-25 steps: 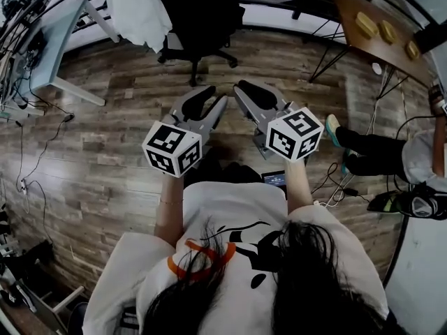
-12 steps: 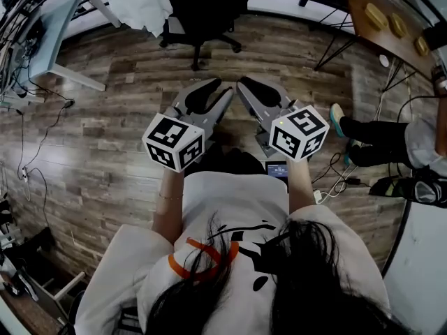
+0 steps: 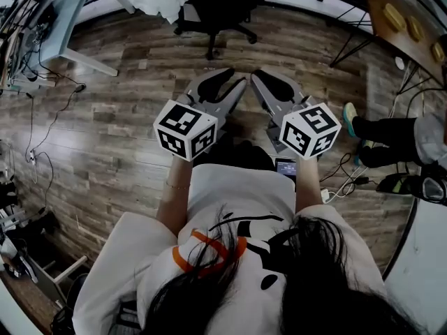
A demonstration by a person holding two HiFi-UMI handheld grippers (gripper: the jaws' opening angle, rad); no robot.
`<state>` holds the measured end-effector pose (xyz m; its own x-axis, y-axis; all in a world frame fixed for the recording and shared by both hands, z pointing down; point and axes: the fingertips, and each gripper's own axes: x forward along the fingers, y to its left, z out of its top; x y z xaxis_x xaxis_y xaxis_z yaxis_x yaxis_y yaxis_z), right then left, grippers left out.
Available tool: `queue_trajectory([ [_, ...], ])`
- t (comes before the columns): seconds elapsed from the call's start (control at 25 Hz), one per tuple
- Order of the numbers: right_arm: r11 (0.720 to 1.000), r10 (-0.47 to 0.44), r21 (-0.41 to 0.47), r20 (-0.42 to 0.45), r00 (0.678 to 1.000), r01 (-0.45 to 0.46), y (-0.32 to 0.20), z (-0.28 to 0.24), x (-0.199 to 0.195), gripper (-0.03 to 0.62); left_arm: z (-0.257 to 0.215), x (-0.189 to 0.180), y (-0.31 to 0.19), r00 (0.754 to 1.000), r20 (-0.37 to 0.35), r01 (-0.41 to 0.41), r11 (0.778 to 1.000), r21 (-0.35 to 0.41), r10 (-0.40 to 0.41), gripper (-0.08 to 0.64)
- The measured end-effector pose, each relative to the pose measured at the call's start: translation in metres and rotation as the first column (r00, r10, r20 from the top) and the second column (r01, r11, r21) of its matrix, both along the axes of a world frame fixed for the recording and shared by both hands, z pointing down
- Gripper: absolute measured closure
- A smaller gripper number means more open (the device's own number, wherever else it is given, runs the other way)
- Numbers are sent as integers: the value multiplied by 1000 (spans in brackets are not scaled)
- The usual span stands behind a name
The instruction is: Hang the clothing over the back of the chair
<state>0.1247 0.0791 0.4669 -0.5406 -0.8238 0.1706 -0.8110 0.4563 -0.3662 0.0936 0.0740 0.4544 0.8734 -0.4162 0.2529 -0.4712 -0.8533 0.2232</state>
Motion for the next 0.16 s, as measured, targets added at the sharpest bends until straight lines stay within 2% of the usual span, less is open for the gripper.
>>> queue_trajectory([
  [0.16,1000,-5,6,2,1000,5,-7,2,-6,548,2,-5,-4,1000,2,3,1000,2,-3,327],
])
